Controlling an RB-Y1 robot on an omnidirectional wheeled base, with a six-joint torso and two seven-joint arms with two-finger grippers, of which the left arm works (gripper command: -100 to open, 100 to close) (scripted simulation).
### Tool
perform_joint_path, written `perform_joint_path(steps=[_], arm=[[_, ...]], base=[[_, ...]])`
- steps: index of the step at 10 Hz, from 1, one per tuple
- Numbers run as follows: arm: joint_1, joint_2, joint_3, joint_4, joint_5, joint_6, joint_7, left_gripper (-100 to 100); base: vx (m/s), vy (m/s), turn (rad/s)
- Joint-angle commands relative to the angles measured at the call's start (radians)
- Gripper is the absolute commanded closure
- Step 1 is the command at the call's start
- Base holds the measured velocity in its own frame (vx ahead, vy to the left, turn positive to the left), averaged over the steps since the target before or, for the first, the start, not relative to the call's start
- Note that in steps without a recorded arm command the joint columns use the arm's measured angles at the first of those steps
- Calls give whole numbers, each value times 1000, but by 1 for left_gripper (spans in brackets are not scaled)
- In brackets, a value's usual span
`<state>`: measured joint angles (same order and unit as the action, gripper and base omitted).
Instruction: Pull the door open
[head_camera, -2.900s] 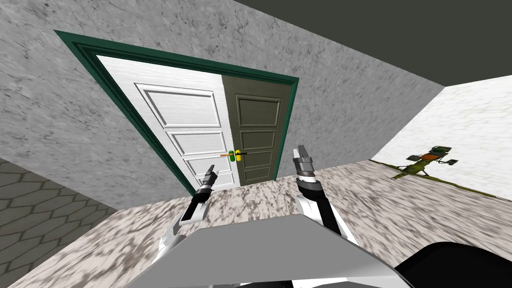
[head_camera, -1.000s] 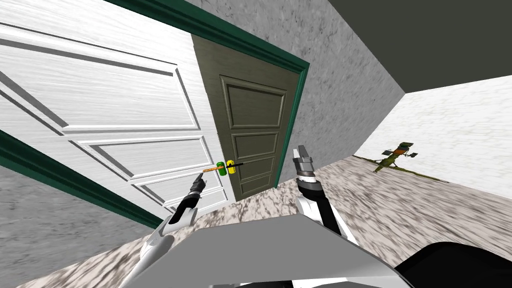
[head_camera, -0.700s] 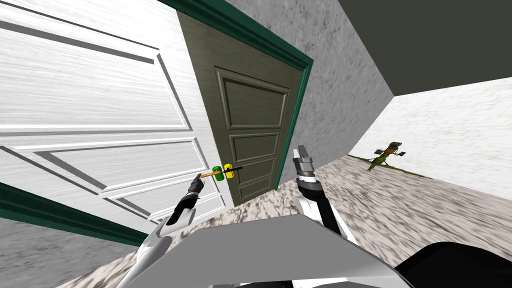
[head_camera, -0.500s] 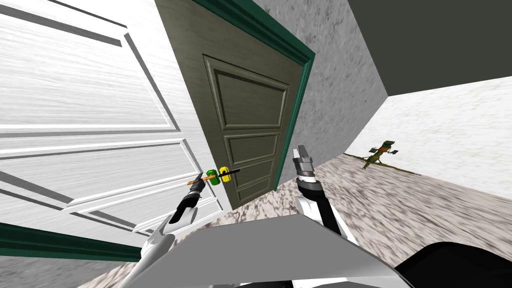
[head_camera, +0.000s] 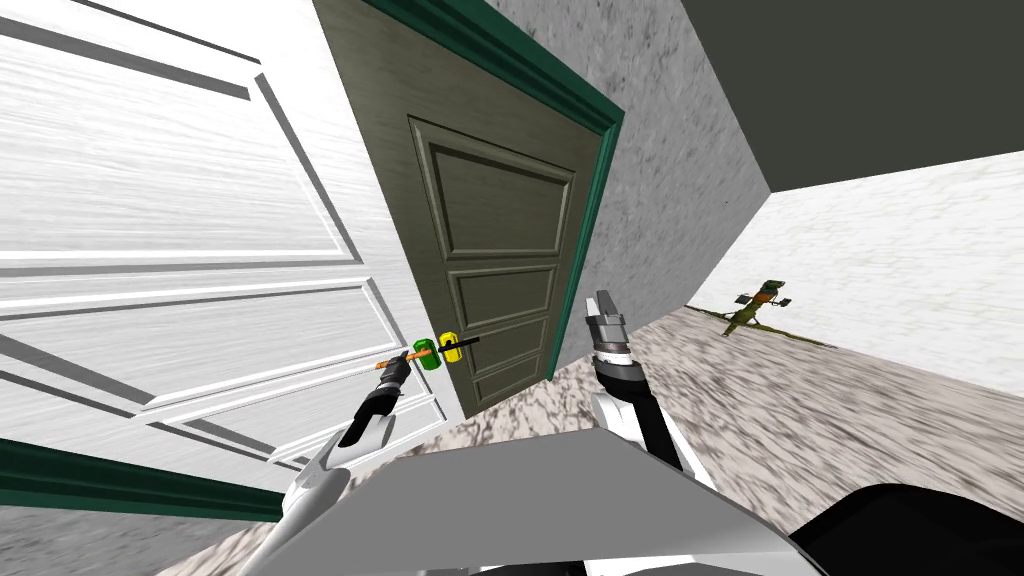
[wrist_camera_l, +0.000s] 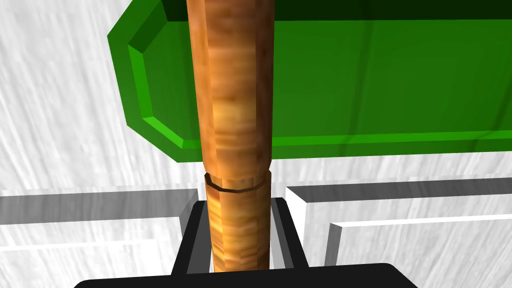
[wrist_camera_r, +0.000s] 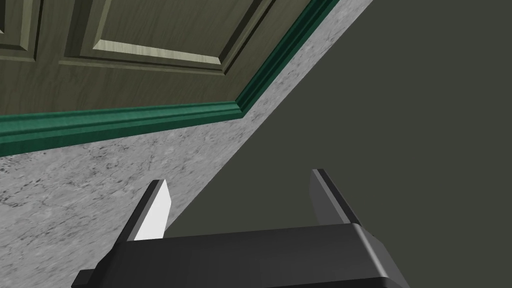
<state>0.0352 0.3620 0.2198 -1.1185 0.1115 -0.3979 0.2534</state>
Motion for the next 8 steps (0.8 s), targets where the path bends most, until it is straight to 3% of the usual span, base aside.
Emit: perform_joint_path(steps=[1,2,4,8], arm=[[1,2,3,0,0,-1,0,100],[15,18,6,2,3,0,9,100],[24,32,0,0,4,-2,20,100],[40,63,-51,-20,0,-13,62,100]], base=[[0,0,0],[-101,38,-17],[-173,32,-57],[-206,12,-106]])
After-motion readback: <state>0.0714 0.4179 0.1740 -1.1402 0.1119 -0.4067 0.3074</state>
